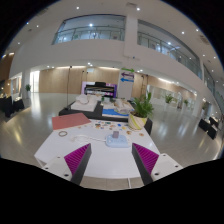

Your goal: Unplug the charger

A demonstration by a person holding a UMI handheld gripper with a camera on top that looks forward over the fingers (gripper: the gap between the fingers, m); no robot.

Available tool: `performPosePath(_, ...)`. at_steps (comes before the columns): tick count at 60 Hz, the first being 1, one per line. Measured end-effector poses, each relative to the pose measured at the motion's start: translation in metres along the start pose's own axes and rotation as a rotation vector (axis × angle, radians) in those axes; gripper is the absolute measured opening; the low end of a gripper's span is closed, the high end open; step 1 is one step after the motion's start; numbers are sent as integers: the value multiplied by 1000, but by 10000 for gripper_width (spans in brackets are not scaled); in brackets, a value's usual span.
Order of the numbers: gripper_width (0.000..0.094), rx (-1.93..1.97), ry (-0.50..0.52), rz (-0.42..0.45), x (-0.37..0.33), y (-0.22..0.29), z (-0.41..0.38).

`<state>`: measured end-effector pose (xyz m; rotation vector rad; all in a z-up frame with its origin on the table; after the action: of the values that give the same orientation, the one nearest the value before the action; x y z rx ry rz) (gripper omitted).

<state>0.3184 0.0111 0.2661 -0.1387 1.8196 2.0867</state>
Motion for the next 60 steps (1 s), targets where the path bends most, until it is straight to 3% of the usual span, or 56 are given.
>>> performPosePath(20, 853, 21, 24, -19, 181, -54, -6)
performPosePath(49, 850, 74, 46, -83, 390, -58, -21)
performPosePath(55, 807, 63, 45, -98, 413, -63, -24)
performPosePath(60, 677, 48, 51, -110, 425, -66, -25)
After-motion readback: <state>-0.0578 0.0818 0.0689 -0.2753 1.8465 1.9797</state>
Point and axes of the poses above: the point between the fingertips, and its own axes, seen from behind it with the camera up: z to the right, y up, x forward, the way the camera looks, the point moved 7 cm from there along -x, backward, against the way the camera looks, and after that the axes turned 7 degrees about -y, right-handed, at the moved point
